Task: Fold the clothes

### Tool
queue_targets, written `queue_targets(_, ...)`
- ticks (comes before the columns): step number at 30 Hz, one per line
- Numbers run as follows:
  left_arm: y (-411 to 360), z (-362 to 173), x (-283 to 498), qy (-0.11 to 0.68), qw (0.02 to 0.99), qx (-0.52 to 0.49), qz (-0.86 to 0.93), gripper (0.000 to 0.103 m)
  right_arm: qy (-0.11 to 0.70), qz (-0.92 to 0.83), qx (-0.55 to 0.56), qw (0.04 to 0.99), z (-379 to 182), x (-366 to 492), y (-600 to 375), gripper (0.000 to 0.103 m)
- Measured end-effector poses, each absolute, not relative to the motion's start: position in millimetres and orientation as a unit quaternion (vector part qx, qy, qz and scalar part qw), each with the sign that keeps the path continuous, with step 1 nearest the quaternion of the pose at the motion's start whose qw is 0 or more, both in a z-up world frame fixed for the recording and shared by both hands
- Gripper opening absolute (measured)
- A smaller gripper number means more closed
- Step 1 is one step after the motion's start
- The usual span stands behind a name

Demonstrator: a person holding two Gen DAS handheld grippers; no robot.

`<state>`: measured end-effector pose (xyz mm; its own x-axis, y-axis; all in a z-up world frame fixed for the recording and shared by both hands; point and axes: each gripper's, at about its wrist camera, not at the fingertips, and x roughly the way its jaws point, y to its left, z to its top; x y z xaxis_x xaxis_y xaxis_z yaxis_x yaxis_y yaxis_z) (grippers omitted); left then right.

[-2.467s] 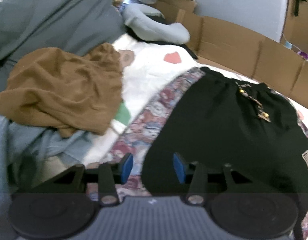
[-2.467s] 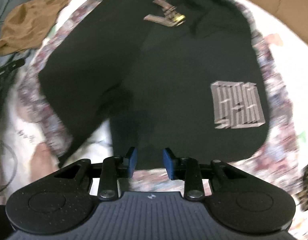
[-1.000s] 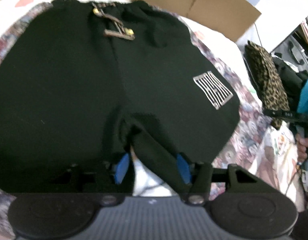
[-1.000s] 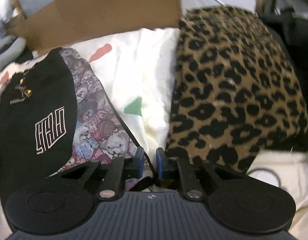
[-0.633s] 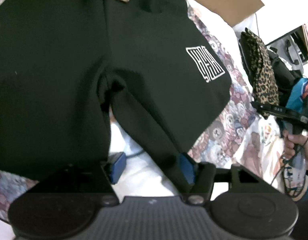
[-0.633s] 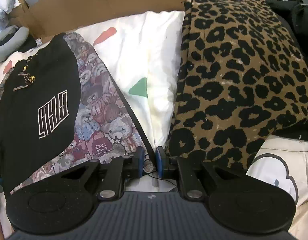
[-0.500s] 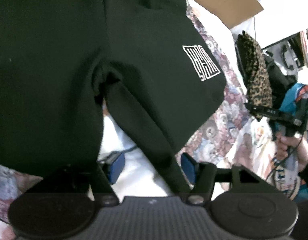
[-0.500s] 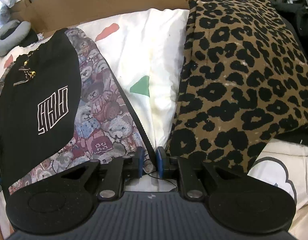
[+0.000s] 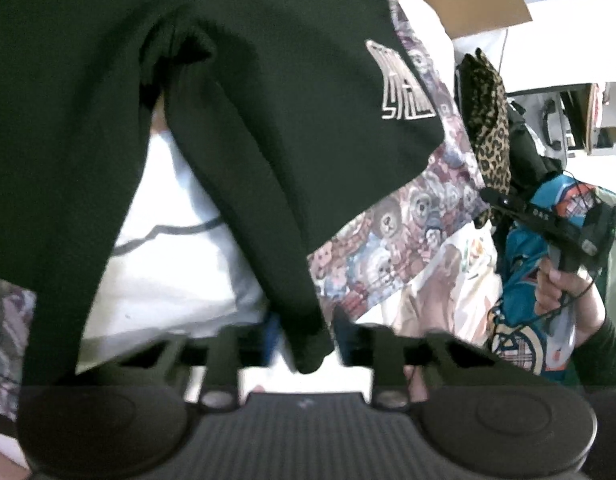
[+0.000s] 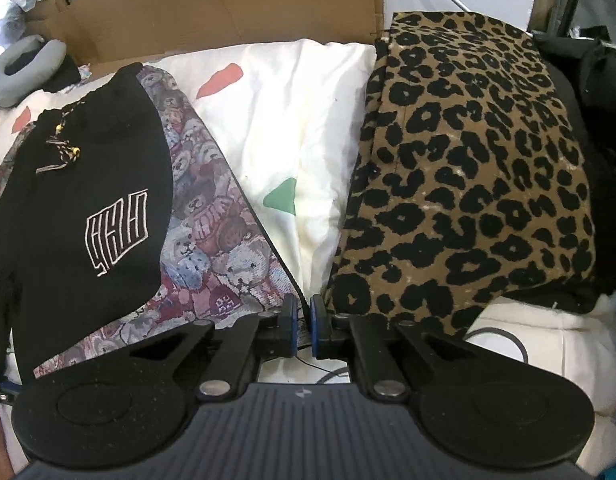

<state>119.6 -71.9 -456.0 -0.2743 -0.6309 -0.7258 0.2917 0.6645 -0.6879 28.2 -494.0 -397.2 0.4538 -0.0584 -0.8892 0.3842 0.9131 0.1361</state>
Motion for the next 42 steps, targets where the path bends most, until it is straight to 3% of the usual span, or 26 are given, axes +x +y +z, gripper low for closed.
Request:
queue_targets(3, -74, -457, 118, 0.699, 0.579, -0.119, -0.401, 0.002, 0.508, -0.136, 0.158, 0.836, -391, 26, -494, 0.004)
queue_targets(16, -74, -453, 123, 0.713, 0.567, -0.06, -0.409, 0.003, 0.527, -0.15, 0.139, 0.825, -412, 37, -491, 0.009)
queue_targets(19, -70, -434, 133, 0.691, 0.59, -0.051, -0.416, 0.025, 0.508, -0.144, 0.14, 0.838, -398, 37, -489, 0.012)
queue_targets(20, -68, -427, 138, 0.685, 0.598, -0.054, -0.414, 0.042, 0.5, -0.14, 0.14, 0.843, -393, 36, -488, 0.012)
queue_targets(21, -65, -421, 144, 0.679, 0.605, -0.058, -0.412, 0.048, 0.494, -0.137, 0.137, 0.847, -389, 38, -486, 0.012)
queue_targets(27, -51, -385, 177, 0.636, 0.649, -0.079, -0.409, 0.049, 0.467, -0.114, 0.131, 0.867, -380, 71, -480, 0.012)
queue_targets(31, -32, -375, 206, 0.606, 0.692, -0.084, -0.383, 0.055, 0.459, -0.094, 0.12, 0.875, -380, 103, -473, 0.012)
queue_targets(42, 30, -373, 299, 0.524, 0.802, -0.065, -0.278, 0.052, 0.44, -0.054, 0.076, 0.893, -398, 199, -445, 0.012)
